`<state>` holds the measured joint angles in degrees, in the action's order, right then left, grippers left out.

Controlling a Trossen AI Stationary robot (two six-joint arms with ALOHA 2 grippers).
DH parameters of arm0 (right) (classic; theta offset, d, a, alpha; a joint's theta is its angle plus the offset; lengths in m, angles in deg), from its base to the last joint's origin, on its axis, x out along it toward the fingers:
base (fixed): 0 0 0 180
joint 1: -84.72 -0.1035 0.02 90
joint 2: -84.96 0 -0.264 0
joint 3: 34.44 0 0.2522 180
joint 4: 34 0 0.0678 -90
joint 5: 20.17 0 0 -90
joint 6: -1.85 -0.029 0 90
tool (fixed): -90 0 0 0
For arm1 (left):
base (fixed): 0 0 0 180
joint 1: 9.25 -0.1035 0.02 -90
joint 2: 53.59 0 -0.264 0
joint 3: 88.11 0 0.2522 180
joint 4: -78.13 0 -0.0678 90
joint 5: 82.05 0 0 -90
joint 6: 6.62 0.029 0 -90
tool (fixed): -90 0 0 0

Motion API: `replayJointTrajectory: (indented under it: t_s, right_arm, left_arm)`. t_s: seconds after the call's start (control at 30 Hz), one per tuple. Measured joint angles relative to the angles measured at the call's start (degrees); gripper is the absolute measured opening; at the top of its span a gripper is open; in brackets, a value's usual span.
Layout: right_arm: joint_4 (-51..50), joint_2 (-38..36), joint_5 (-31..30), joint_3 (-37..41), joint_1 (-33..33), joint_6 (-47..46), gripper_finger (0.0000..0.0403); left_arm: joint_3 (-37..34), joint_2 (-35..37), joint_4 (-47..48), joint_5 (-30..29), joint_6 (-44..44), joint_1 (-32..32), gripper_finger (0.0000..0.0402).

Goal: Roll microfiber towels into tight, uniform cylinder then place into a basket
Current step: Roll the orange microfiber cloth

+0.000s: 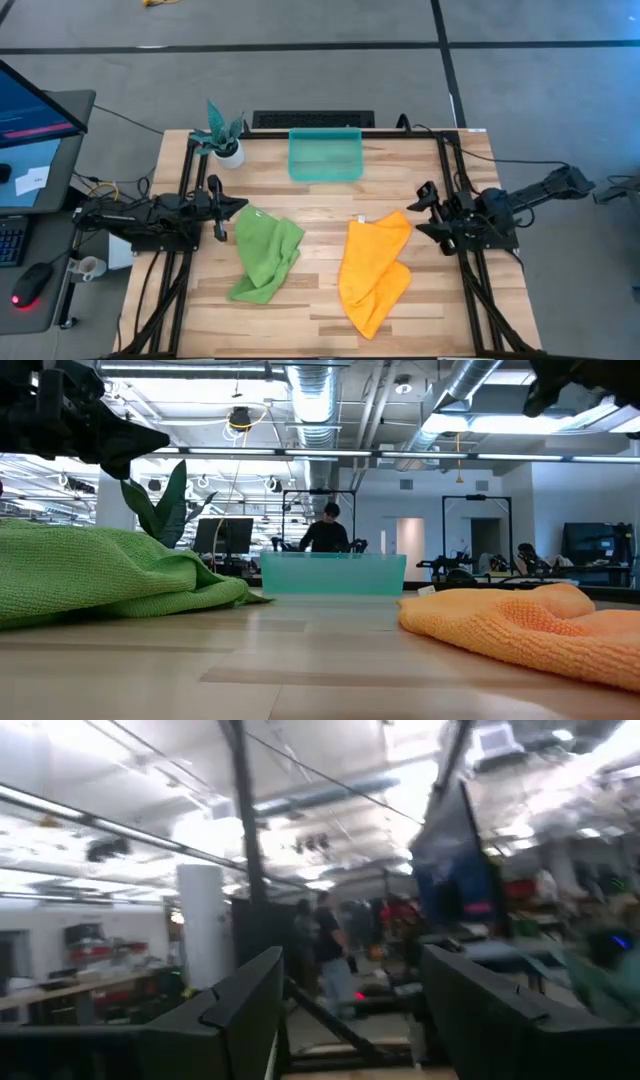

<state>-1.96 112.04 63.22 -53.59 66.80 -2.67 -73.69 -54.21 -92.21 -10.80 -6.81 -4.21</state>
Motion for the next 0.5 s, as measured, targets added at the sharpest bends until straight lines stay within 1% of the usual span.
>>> replayJointTrajectory:
  t_s: [0.17,0.23,0.37,0.5]
  right_arm:
    - [-1.4,9.2,-11.5,-5.6,-1.3,-0.5,0.026]
    - [-3.9,12.4,-14.5,-7.8,-1.3,-0.1,0.026]
    - [-11.1,17.1,-16.2,-12.9,-0.5,0.1,0.026]
    - [-21.7,20.6,-16.2,-17.9,0.7,0.0,0.026]
  left_arm:
    - [0.0,0.0,0.0,0.1,0.8,0.0,0.0]
    - [0.0,0.0,0.1,0.2,0.0,0.0,0.0]
    - [0.0,0.0,0.2,0.3,-0.2,0.0,0.0]
    - [0.0,0.0,0.3,0.5,-0.5,0.0,0.0]
